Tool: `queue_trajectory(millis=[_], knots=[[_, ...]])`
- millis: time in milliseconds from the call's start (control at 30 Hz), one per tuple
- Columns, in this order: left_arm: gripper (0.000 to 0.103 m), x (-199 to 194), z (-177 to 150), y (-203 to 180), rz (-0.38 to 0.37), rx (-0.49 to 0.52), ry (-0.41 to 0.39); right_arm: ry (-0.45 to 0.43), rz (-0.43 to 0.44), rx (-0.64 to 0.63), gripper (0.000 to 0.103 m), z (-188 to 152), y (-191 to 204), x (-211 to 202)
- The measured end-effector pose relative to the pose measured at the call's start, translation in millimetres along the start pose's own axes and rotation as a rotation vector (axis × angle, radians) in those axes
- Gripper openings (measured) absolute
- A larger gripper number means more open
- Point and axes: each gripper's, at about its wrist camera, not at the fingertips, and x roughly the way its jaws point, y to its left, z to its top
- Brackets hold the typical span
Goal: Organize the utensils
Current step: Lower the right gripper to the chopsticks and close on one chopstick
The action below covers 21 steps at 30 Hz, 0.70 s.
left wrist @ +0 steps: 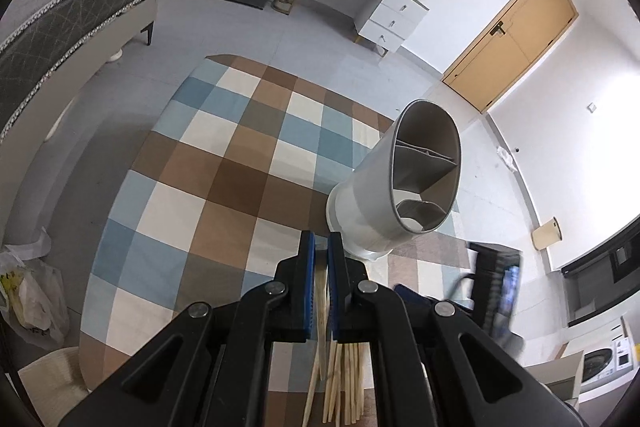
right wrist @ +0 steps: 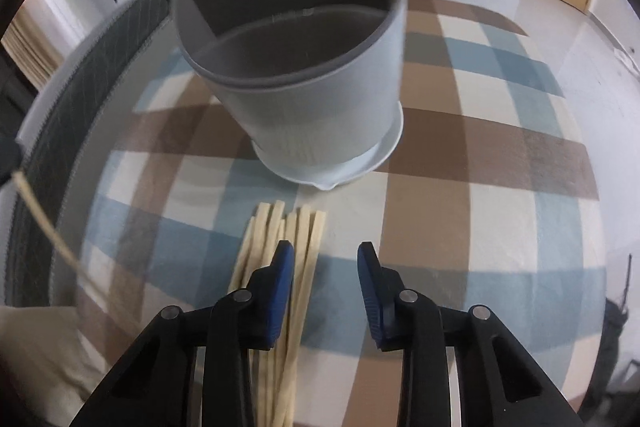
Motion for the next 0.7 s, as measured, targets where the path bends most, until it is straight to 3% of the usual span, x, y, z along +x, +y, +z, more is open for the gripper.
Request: queue_trajectory(millis=[300, 367, 433, 533, 700], knots=[[0.002, 3, 6, 11, -0.024, -0.049, -0.004, -0.001, -0.071, -0.073, 0.022, 2, 12, 28], [0.002, 5, 7, 11, -0.023, -0.049, 0.002, -0.013, -0.097, -0.095, 0.010, 2, 15, 28], [0.002, 6, 6, 10, -0.024, -0.045, 0.006, -0.002, -0.104, -0.102, 0.006, 3, 14, 30], [0.002, 5, 6, 7, -0.017, -0.029, 0.000, -0.030, -0.090, -0.079, 0.000, 1, 8, 26], [0.002, 1, 2, -3, -0.009, 0.020, -0.019, -0.095, -0.035, -0.014, 0.000, -7, -10, 3]])
